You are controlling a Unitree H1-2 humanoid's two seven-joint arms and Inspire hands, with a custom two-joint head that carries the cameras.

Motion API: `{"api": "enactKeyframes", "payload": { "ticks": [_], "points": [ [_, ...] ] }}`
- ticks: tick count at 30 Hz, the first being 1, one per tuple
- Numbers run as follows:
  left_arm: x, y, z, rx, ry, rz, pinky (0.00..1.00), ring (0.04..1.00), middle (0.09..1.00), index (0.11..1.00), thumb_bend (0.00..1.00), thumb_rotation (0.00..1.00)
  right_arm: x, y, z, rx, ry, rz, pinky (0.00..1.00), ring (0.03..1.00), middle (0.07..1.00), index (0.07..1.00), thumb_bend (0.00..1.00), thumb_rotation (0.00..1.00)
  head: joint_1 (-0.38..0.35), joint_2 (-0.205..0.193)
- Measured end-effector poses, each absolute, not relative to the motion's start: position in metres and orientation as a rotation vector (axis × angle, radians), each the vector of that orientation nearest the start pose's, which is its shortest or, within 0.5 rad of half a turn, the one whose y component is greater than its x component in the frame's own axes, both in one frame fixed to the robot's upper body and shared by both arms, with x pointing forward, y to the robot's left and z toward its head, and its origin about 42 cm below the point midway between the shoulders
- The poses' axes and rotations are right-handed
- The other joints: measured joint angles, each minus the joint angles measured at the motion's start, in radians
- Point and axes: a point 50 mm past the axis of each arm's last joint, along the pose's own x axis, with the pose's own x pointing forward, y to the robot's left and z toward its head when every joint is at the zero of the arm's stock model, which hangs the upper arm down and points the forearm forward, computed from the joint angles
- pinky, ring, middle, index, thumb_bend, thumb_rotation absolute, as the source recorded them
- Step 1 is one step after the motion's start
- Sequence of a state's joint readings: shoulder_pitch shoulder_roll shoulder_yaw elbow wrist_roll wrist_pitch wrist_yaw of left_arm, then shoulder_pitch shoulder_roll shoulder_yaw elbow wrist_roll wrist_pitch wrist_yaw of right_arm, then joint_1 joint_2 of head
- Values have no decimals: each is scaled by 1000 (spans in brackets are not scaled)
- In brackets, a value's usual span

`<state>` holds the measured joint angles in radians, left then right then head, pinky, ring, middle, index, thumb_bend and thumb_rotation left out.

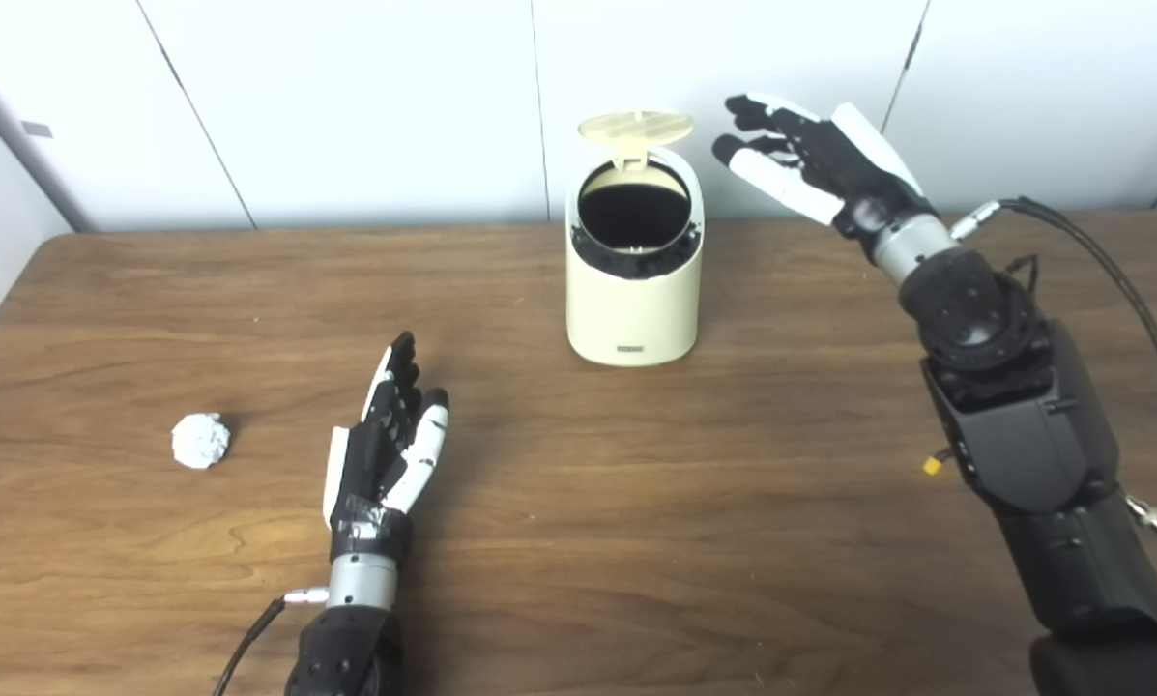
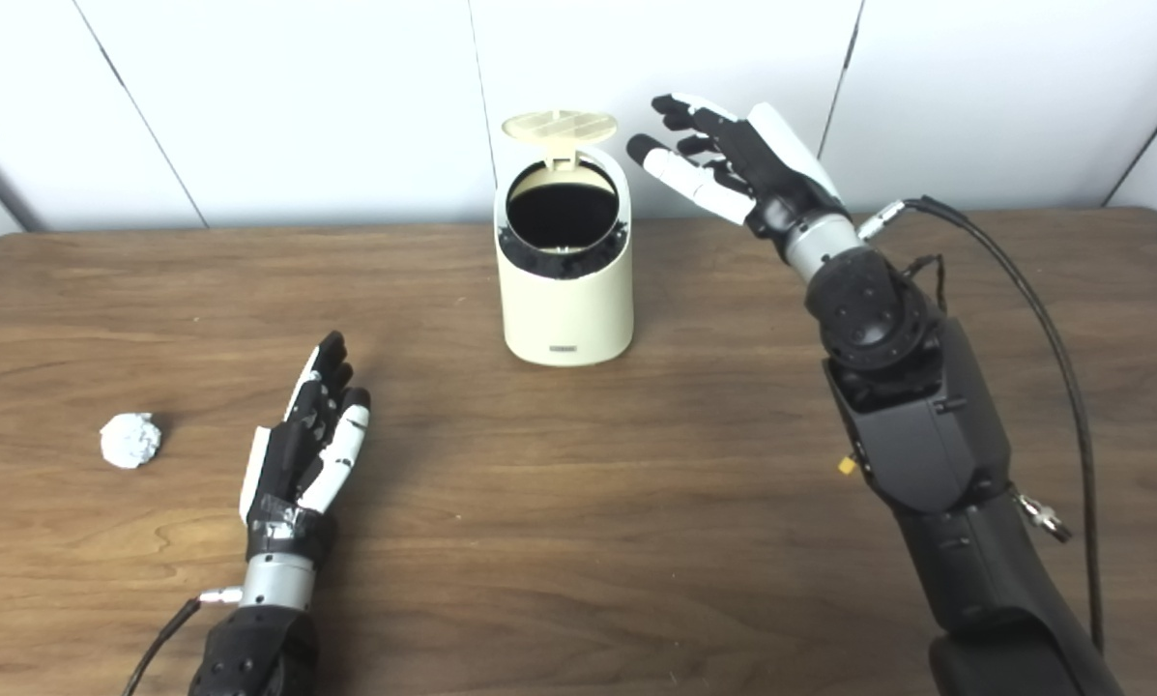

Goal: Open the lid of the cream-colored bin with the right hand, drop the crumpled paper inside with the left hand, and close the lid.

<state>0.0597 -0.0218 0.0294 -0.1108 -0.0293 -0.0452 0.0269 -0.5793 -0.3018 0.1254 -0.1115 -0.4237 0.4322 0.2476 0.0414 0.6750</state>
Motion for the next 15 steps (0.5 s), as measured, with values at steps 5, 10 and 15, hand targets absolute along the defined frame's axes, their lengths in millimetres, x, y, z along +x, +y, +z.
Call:
{"api": "enactKeyframes", "payload": {
  "ticks": [5, 10, 15],
  "points": [
    [264, 218, 113, -46, -98, 74, 1000, 1000, 1000, 990, 222, 415, 407, -237, 280, -704, -173, 117, 783, 877, 912, 866, 510, 670, -5, 5],
    [264, 220, 113, -47, -96, 73, 1000, 1000, 1000, 998, 209, 408, 392, -248, 258, -643, -148, 137, 819, 895, 921, 881, 512, 672, -21, -3],
    [264, 222, 113, -43, -96, 72, 1000, 1000, 1000, 1000, 221, 425, 381, -259, 249, -609, -144, 119, 864, 915, 931, 887, 506, 759, -29, -5]
  ]
}}
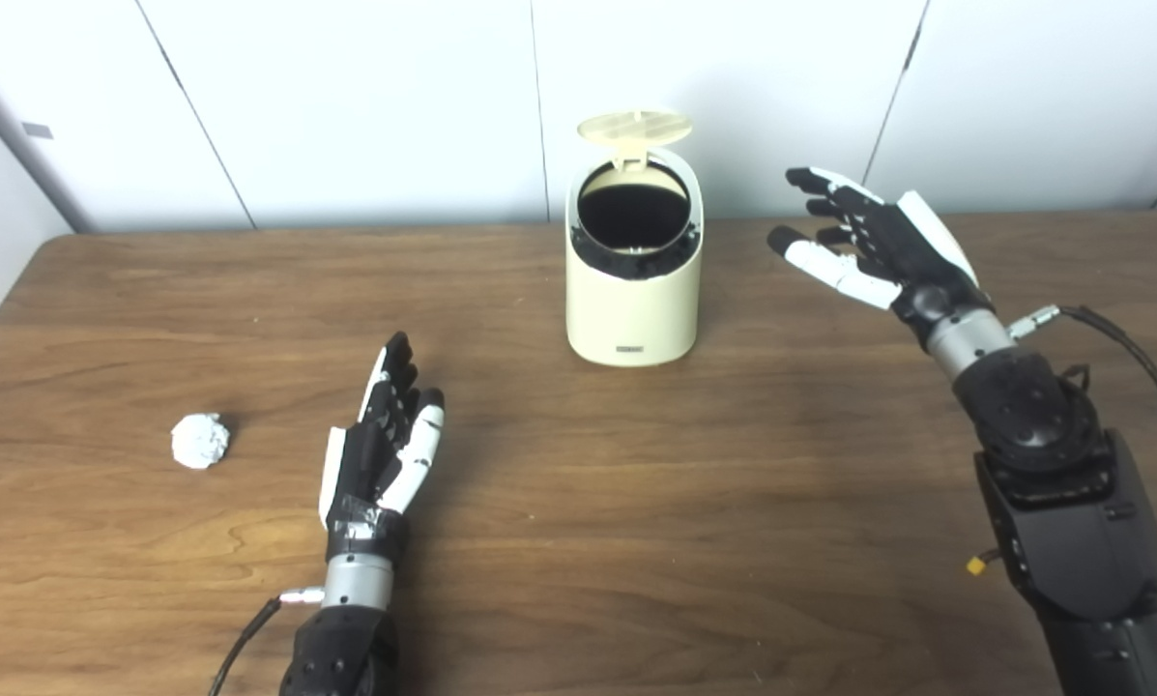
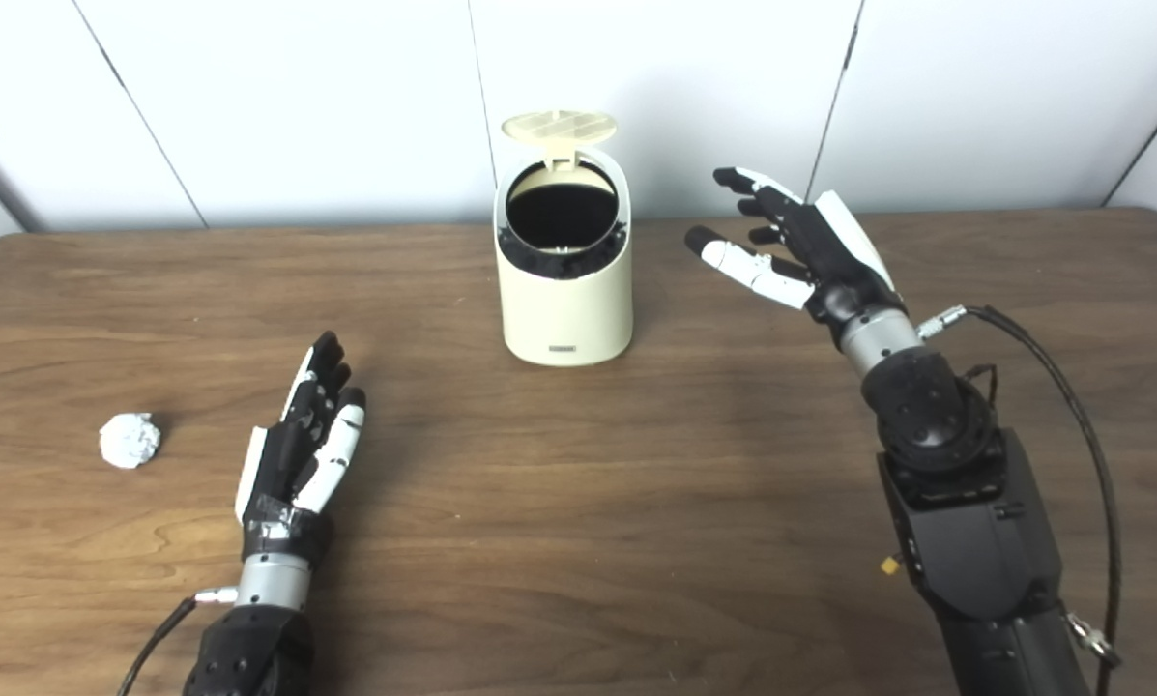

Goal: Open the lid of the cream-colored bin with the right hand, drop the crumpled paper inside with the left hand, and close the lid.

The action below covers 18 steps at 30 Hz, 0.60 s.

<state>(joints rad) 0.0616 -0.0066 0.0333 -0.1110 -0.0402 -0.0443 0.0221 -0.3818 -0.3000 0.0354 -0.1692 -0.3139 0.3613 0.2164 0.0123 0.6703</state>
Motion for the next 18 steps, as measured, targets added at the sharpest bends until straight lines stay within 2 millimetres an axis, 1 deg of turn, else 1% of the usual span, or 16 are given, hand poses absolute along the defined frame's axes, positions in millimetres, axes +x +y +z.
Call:
{"api": "enactKeyframes", "payload": {
  "ticks": [2, 3, 5, 7, 8, 11, 15, 18],
  "points": [
    [264, 224, 113, -42, -96, 68, 1000, 1000, 1000, 1000, 235, 439, 379, -263, 248, -592, -155, 91, 868, 914, 926, 883, 504, 784, 3, 6],
    [264, 224, 113, -42, -96, 67, 1000, 1000, 1000, 1000, 234, 443, 378, -265, 248, -582, -159, 78, 871, 915, 926, 886, 494, 823, -1, 5],
    [264, 224, 113, -40, -96, 64, 1000, 1000, 1000, 1000, 241, 445, 375, -269, 245, -568, -187, 69, 890, 928, 934, 892, 486, 857, -3, 9],
    [264, 225, 113, -42, -97, 65, 1000, 1000, 1000, 1000, 218, 427, 371, -270, 241, -546, -198, 68, 885, 928, 936, 898, 480, 881, -3, 9],
    [264, 226, 113, -45, -97, 67, 1000, 1000, 1000, 1000, 211, 420, 368, -271, 237, -530, -199, 67, 883, 921, 933, 898, 483, 886, -6, 9],
    [264, 228, 113, -50, -97, 70, 1000, 1000, 1000, 1000, 207, 410, 361, -272, 227, -432, -195, 55, 917, 929, 940, 900, 507, 883, -15, 6],
    [263, 231, 113, -47, -98, 69, 1000, 1000, 1000, 995, 199, 413, 353, -267, 212, -292, -168, 50, 968, 953, 954, 902, 529, 915, -23, 17],
    [263, 233, 113, -54, -99, 66, 1000, 1000, 1000, 994, 241, 453, 349, -266, 205, -237, -161, 44, 997, 961, 953, 907, 559, 945, -28, 20]
  ]
}}
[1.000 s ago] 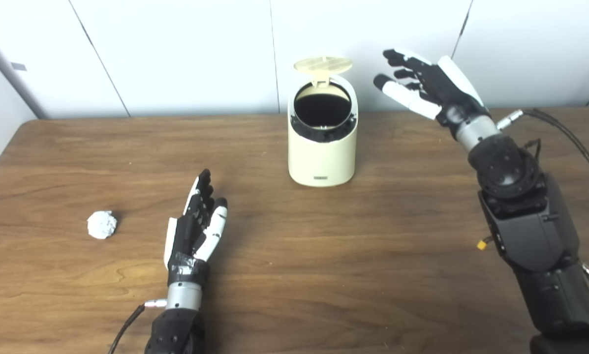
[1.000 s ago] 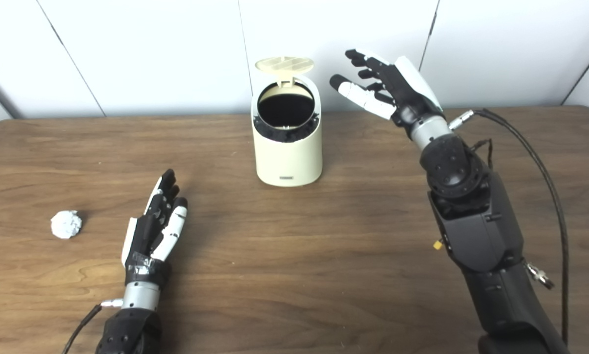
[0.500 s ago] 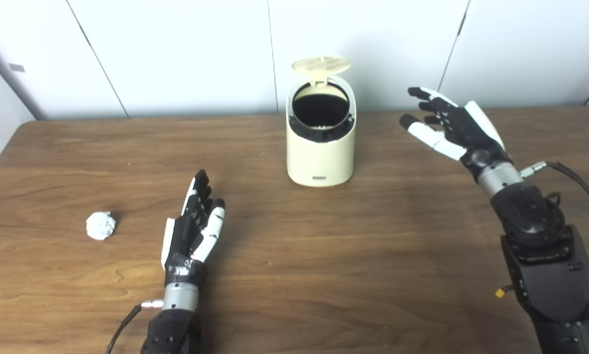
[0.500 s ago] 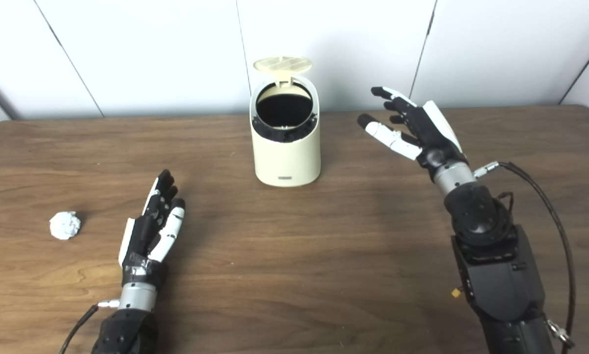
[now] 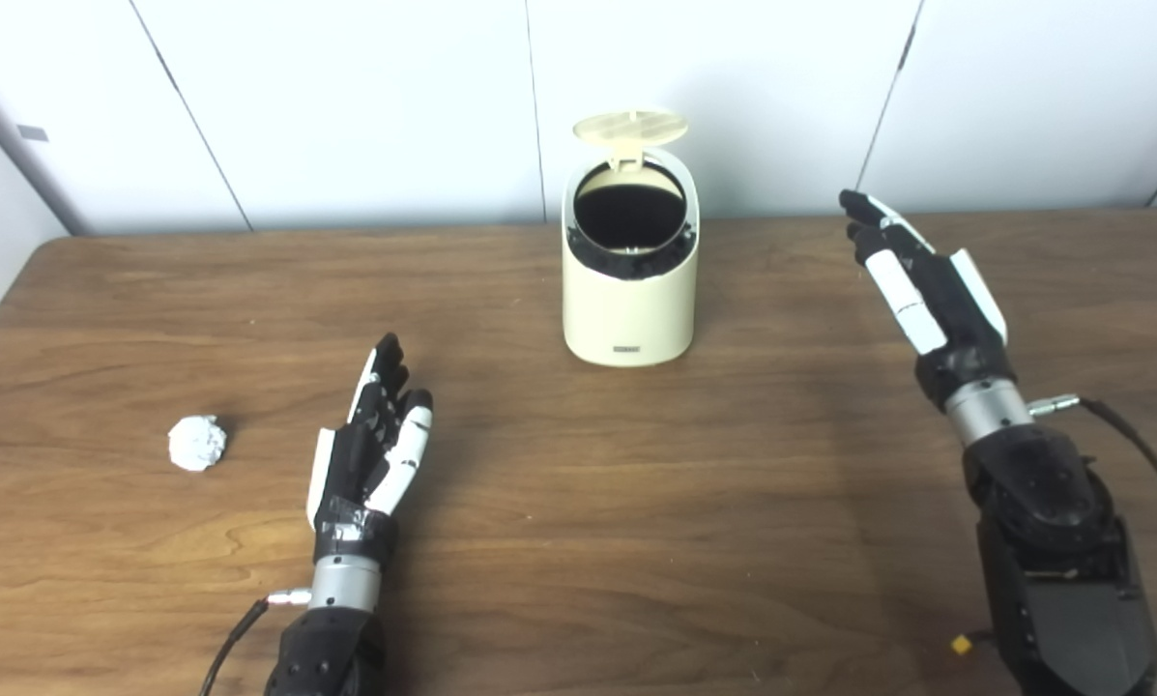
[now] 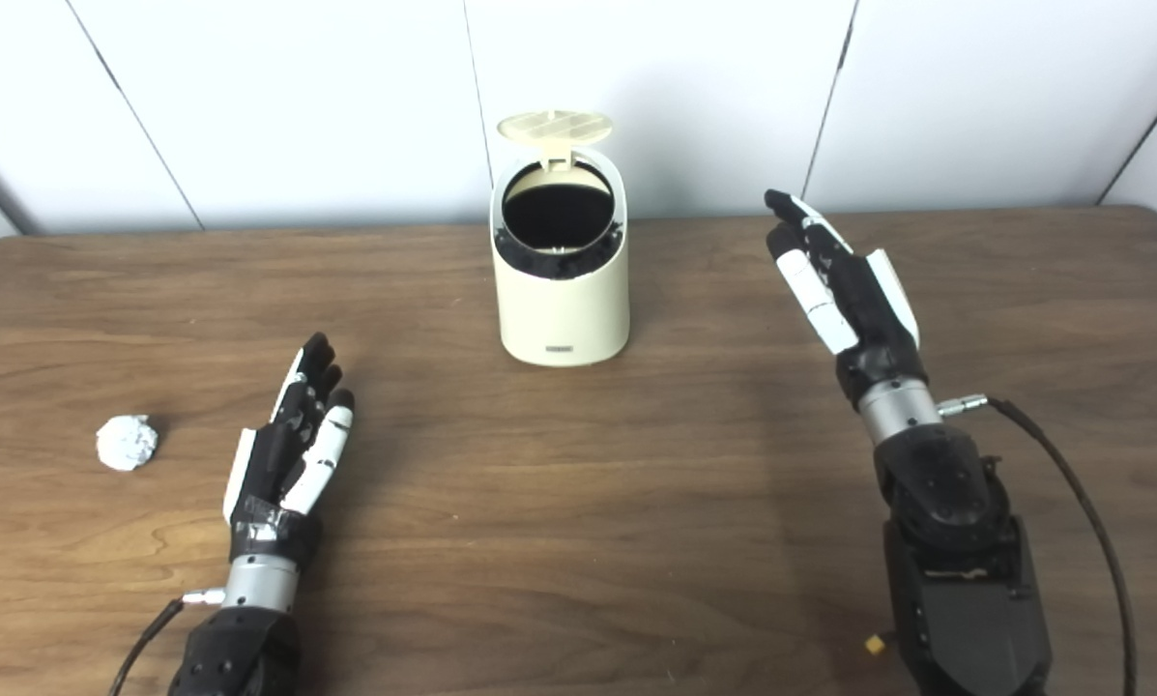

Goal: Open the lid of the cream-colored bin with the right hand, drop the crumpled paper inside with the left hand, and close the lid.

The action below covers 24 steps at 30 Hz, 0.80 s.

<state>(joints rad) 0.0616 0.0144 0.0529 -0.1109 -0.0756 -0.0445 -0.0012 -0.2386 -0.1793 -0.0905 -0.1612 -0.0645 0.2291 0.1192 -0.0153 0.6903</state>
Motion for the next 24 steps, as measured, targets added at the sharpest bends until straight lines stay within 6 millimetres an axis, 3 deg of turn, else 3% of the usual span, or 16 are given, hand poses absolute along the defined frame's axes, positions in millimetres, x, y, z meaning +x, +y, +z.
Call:
{"api": "enactKeyframes", "payload": {
  "ticks": [5, 10, 24],
  "points": [
    [263, 238, 113, -52, -98, 67, 1000, 1000, 1000, 993, 269, 492, 336, -269, 189, -143, -129, -2, 961, 936, 926, 888, 558, 902, -9, 9],
    [263, 240, 113, -53, -98, 60, 1000, 1000, 1000, 996, 270, 492, 322, -260, 172, -76, -86, -26, 968, 942, 936, 907, 583, 923, -9, 15],
    [256, 246, 113, -56, -92, 67, 1000, 1000, 1000, 1000, 217, 503, 309, -260, 157, -12, -66, -53, 982, 947, 946, 910, 552, 961, -12, 35]
  ]
}}
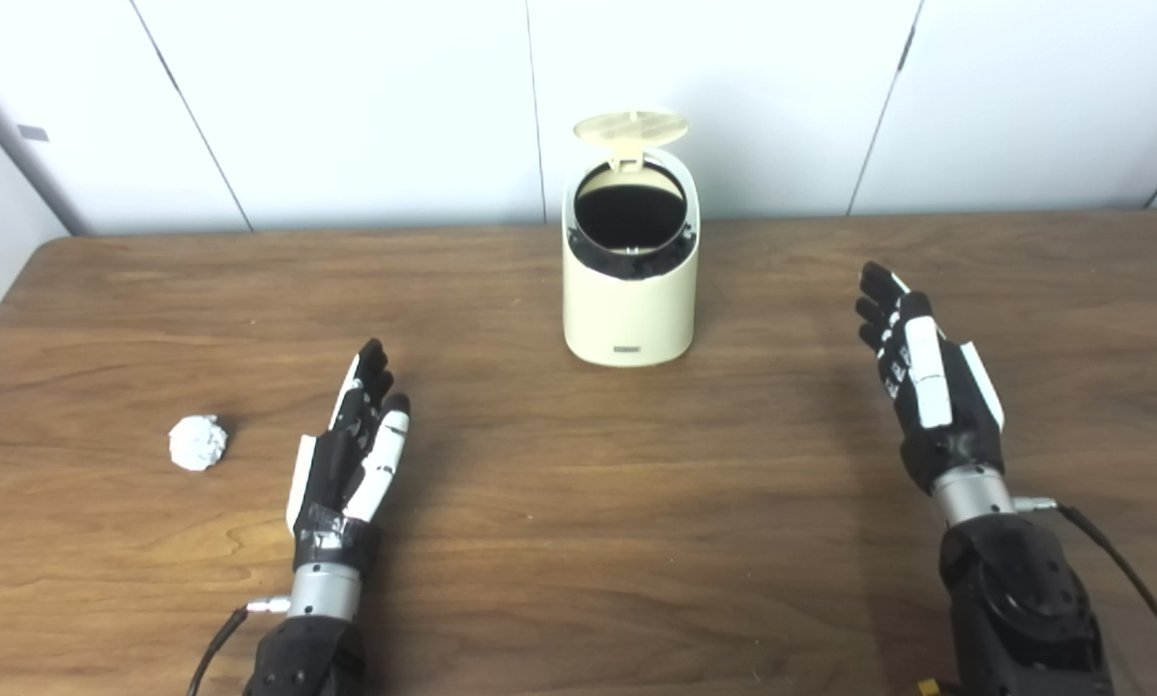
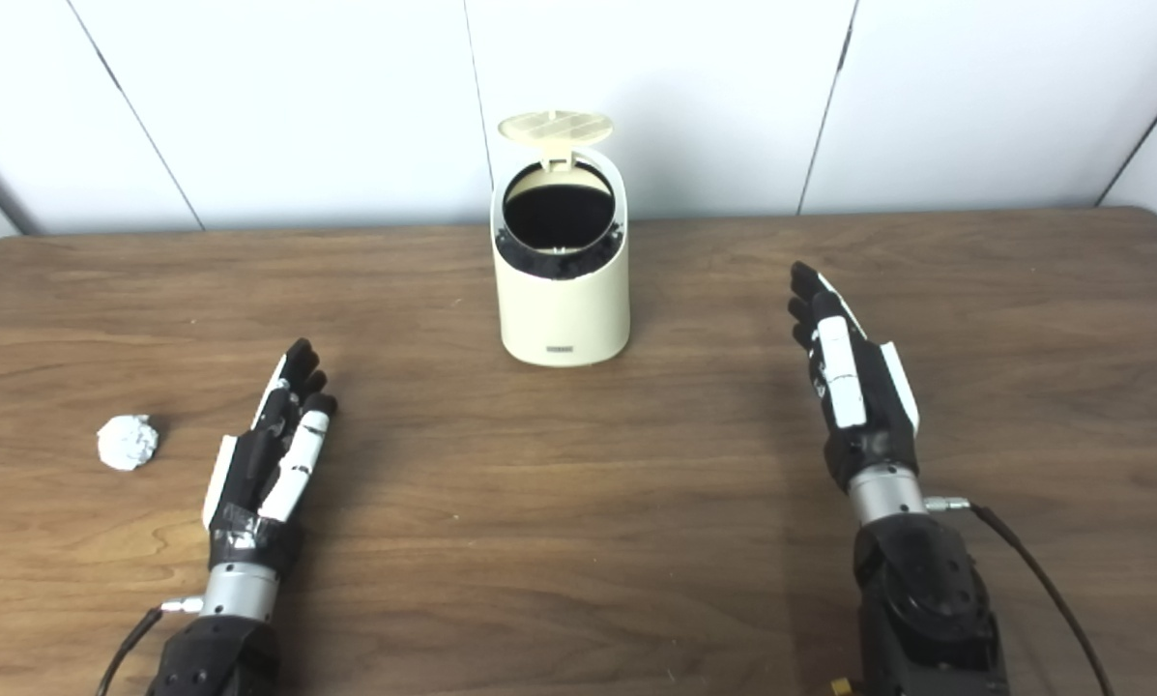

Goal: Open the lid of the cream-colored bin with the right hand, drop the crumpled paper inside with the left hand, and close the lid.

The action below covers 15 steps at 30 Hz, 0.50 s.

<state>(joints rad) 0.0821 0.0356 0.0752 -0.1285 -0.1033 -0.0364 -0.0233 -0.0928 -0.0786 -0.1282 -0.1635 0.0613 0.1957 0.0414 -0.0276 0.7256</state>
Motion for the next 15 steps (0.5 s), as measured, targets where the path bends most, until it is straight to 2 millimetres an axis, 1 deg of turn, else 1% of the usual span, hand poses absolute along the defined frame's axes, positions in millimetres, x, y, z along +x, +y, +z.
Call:
{"api": "enactKeyframes", "payload": {
  "ticks": [1, 4, 10, 15],
  "points": [
    [256, 247, 113, -61, -92, 68, 1000, 1000, 1000, 1000, 200, 500, 308, -259, 156, -9, -64, -53, 984, 949, 949, 911, 546, 965, 0, 0],
    [256, 247, 113, -65, -92, 69, 1000, 1000, 1000, 1000, 198, 495, 308, -259, 153, 8, -63, -51, 998, 957, 952, 915, 542, 990, 3, 0],
    [255, 248, 113, -67, -92, 65, 1000, 1000, 1000, 1000, 251, 497, 305, -260, 146, 48, -54, -51, 1000, 945, 947, 912, 509, 1000, 9, 3],
    [255, 250, 113, -63, -92, 56, 1000, 1000, 1000, 1000, 251, 499, 301, -261, 142, 75, -43, -57, 1000, 954, 957, 925, 512, 1000, 26, 6]
  ]
}}
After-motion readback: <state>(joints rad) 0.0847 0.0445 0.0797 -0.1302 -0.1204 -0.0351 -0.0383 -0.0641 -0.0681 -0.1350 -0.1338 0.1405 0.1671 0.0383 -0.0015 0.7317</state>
